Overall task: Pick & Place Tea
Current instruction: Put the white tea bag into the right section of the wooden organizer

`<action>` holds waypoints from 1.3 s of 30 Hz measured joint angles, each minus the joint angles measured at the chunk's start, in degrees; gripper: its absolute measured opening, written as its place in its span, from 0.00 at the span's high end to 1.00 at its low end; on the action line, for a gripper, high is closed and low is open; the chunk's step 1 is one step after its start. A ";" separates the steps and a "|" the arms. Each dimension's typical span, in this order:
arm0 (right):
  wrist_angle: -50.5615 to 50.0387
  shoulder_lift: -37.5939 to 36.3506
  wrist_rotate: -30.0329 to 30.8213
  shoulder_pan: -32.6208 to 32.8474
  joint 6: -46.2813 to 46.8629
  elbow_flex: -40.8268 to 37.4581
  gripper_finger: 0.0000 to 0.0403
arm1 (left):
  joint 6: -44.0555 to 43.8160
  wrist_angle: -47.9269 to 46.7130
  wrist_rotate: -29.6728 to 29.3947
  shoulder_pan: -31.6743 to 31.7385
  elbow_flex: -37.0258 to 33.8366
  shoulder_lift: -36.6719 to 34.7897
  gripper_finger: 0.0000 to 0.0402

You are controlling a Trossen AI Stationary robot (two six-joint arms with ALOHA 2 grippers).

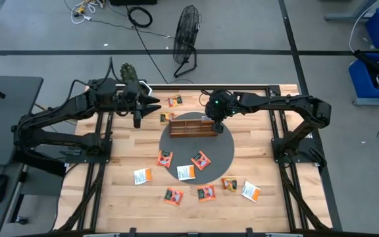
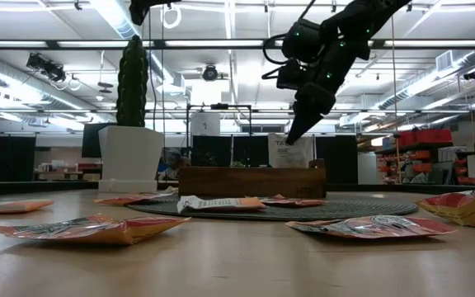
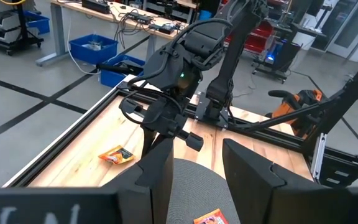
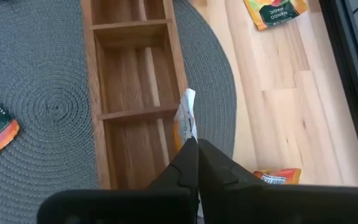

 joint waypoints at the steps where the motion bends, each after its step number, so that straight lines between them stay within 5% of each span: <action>1: 0.16 0.12 0.02 -0.12 -0.02 -0.01 1.00 | 0.00 -0.02 -0.01 0.00 0.00 0.00 0.65; 17: 0.71 0.96 -0.46 -0.39 0.57 -1.38 0.99 | 0.13 0.04 0.00 0.02 0.00 0.02 0.65; 39: 1.26 -1.86 3.37 -0.48 1.70 -1.38 0.70 | -0.02 0.02 0.00 0.02 0.02 0.03 0.65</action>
